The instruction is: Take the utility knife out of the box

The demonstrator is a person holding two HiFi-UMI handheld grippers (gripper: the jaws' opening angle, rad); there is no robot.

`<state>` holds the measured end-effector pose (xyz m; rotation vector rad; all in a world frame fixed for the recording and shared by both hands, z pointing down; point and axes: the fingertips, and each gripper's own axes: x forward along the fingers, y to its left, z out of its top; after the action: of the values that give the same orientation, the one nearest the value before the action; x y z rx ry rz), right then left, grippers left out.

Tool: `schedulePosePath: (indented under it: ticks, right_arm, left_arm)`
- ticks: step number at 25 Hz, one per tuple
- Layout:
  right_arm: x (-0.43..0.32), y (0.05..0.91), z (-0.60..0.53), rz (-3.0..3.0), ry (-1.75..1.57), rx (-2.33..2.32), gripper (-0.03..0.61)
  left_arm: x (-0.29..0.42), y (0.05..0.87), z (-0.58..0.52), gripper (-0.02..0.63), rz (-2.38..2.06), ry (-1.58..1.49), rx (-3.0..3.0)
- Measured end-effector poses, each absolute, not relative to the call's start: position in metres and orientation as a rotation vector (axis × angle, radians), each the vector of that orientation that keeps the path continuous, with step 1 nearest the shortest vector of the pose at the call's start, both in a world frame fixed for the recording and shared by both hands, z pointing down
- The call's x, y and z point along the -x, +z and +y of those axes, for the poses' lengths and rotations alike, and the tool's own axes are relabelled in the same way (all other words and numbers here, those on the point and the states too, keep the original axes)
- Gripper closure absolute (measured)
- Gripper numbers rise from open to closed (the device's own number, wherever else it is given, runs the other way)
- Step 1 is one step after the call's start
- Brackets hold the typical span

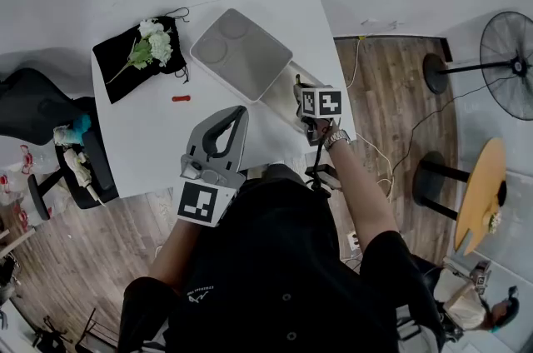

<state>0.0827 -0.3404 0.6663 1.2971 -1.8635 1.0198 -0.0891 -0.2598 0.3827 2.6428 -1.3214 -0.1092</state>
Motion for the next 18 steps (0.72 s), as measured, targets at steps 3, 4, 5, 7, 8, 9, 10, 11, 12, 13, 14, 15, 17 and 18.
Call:
schedulePosePath:
  ticks: [3, 4, 5, 7, 8, 9, 10, 11, 12, 13, 14, 15, 17, 18]
  right_arm:
    - [-0.085, 0.647, -0.34, -1.929, 1.012, -1.311, 0.515]
    - [-0.087, 0.639, -0.34, -1.954, 1.011, -1.319, 0.515]
    - [-0.089, 0.631, -0.34, -1.98, 1.011, -1.327, 0.515]
    - [-0.093, 0.614, -0.338, -2.031, 1.013, -1.342, 0.515]
    - [-0.094, 0.604, -0.337, -2.059, 1.011, -1.347, 0.515]
    - [-0.096, 0.595, -0.336, -2.089, 1.006, -1.346, 0.515]
    - [-0.097, 0.586, -0.335, -2.12, 0.995, -1.342, 0.515]
    - [-0.098, 0.578, -0.334, -2.144, 0.983, -1.338, 0.515]
    - [-0.1, 0.571, -0.332, -2.164, 0.971, -1.333, 0.515]
    - [-0.103, 0.565, -0.33, -2.181, 0.958, -1.328, 0.515]
    - [-0.105, 0.558, -0.327, -2.198, 0.946, -1.324, 0.515]
    - [-0.107, 0.552, -0.324, -2.216, 0.932, -1.321, 0.515]
    - [-0.113, 0.539, -0.319, -2.256, 0.906, -1.32, 0.515]
    - [-0.116, 0.531, -0.316, -2.278, 0.896, -1.321, 0.515]
  left_arm:
    - [0.078, 0.383, -0.255, 0.609, -1.32, -0.099, -2.647]
    - [0.074, 0.382, -0.254, 0.609, -1.321, -0.096, -2.649]
    - [0.07, 0.382, -0.252, 0.609, -1.322, -0.094, -2.652]
    - [0.061, 0.38, -0.248, 0.609, -1.326, -0.088, -2.658]
    - [0.057, 0.378, -0.245, 0.609, -1.328, -0.085, -2.662]
    - [0.052, 0.377, -0.242, 0.609, -1.329, -0.082, -2.666]
    - [0.047, 0.376, -0.24, 0.609, -1.33, -0.078, -2.669]
    - [0.042, 0.375, -0.237, 0.609, -1.331, -0.075, -2.671]
    - [0.038, 0.374, -0.235, 0.609, -1.334, -0.072, -2.672]
    - [0.034, 0.373, -0.233, 0.607, -1.339, -0.07, -2.674]
    - [0.03, 0.372, -0.23, 0.609, -1.344, -0.07, -2.675]
    - [0.026, 0.37, -0.228, 0.609, -1.35, -0.071, -2.678]
    - [0.019, 0.368, -0.223, 0.609, -1.36, -0.075, -2.683]
    - [0.016, 0.366, -0.22, 0.609, -1.365, -0.077, -2.685]
